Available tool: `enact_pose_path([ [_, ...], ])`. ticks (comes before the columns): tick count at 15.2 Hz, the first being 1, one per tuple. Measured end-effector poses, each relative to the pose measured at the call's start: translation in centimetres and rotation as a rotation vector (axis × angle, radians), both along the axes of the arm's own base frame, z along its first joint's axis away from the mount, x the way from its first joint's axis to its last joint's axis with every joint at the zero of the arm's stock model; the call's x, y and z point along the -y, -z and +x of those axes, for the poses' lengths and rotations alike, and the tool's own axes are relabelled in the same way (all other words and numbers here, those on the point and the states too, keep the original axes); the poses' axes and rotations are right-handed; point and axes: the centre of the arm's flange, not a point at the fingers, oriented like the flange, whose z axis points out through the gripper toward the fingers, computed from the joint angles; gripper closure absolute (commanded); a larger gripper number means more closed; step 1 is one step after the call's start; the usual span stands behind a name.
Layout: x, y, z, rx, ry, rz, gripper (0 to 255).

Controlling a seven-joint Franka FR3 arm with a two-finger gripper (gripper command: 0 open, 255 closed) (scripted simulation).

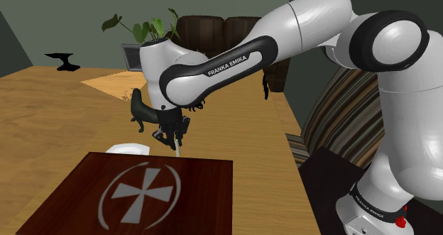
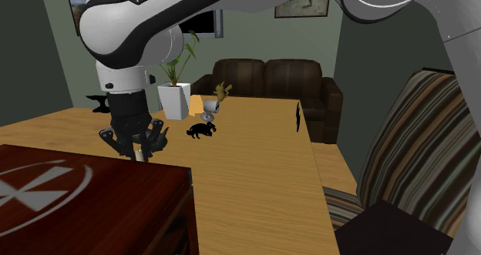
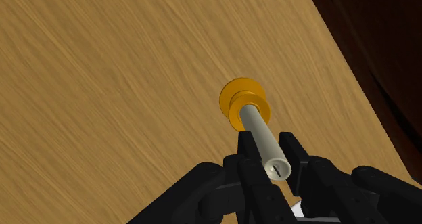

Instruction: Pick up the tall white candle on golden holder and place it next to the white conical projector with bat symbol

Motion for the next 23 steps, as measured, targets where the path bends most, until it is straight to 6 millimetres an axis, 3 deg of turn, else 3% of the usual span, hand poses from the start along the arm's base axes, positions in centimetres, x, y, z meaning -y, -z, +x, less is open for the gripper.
enact_pose_path([
  [7,0.0,-0.6,0.0,0.000,0.000,0.000,255],
  [23,0.0,-8.9,0.0,0.000,0.000,0.000,255],
])
